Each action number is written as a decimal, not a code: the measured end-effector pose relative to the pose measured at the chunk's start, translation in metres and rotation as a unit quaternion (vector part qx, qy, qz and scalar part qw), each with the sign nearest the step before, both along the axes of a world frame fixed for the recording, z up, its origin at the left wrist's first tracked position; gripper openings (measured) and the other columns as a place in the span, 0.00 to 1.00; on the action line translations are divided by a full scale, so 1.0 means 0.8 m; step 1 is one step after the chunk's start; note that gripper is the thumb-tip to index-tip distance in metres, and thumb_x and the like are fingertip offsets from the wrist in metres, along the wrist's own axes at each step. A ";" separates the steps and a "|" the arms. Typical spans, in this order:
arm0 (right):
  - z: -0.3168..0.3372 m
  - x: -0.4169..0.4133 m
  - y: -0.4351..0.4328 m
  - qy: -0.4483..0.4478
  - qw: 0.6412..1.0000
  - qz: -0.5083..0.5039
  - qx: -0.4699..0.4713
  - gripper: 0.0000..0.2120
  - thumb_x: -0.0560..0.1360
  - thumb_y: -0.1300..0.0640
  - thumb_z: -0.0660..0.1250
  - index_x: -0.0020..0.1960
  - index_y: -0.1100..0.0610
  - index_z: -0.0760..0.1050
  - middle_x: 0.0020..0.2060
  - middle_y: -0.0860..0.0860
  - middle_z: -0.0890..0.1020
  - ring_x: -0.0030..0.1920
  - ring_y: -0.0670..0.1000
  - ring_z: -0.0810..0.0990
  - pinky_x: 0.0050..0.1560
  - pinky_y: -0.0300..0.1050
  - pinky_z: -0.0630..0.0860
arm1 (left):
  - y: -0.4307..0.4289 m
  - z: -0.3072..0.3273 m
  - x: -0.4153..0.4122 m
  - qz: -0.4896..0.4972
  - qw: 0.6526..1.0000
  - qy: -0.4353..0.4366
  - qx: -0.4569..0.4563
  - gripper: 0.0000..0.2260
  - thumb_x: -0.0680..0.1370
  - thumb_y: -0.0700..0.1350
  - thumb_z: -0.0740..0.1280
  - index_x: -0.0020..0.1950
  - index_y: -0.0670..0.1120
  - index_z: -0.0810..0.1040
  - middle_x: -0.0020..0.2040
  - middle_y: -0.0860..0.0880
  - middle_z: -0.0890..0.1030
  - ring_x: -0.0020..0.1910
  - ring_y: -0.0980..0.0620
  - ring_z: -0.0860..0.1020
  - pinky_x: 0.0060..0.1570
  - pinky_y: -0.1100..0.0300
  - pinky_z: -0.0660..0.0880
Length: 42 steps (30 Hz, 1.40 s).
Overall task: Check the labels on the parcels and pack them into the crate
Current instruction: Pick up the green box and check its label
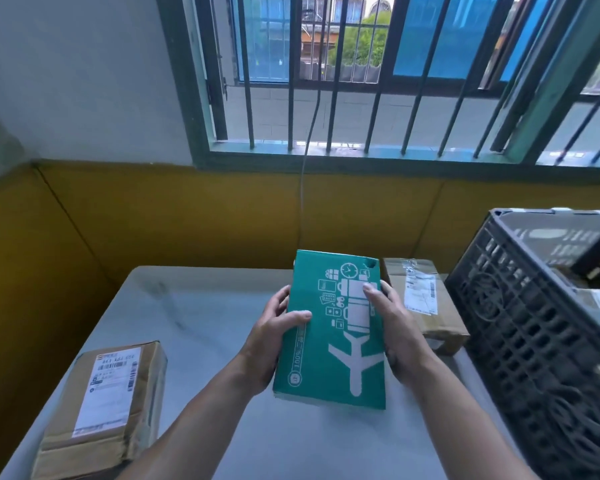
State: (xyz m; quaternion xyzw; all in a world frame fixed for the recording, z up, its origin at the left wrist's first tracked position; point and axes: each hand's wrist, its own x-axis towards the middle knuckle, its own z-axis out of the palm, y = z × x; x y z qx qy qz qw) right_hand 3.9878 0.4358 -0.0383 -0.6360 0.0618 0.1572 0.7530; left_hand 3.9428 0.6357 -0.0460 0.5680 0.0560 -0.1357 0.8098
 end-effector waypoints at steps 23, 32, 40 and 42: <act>0.020 0.024 0.009 -0.063 0.997 -0.040 0.011 0.14 0.79 0.44 0.65 0.63 0.45 0.69 0.48 0.55 0.85 0.40 0.51 0.87 0.36 0.50 0.83 | -0.028 0.041 0.049 0.115 0.991 0.041 0.052 0.20 0.80 0.67 0.60 0.64 0.56 0.68 0.50 0.44 0.83 0.44 0.45 0.84 0.49 0.41 0.83; 0.035 0.016 0.013 -0.085 0.996 0.004 0.027 0.21 0.76 0.40 0.62 0.63 0.51 0.65 0.44 0.59 0.82 0.41 0.55 0.84 0.35 0.47 0.80 | -0.024 0.052 0.045 0.090 0.995 -0.023 0.047 0.25 0.85 0.54 0.57 0.81 0.53 0.56 0.58 0.40 0.81 0.45 0.47 0.83 0.39 0.53 0.81; 0.047 0.015 0.019 -0.082 0.994 0.047 0.064 0.27 0.74 0.44 0.61 0.66 0.60 0.66 0.54 0.69 0.80 0.45 0.59 0.83 0.40 0.51 0.79 | -0.011 0.064 0.040 0.072 0.997 -0.022 0.013 0.28 0.83 0.56 0.61 0.81 0.50 0.58 0.64 0.37 0.81 0.50 0.42 0.83 0.38 0.53 0.81; 0.047 0.015 0.026 -0.064 0.994 0.040 0.073 0.24 0.78 0.46 0.61 0.69 0.57 0.67 0.55 0.69 0.80 0.45 0.61 0.82 0.41 0.54 0.78 | -0.005 0.064 0.038 0.074 0.997 -0.023 0.009 0.30 0.78 0.52 0.65 0.79 0.49 0.61 0.64 0.35 0.80 0.49 0.41 0.83 0.37 0.53 0.80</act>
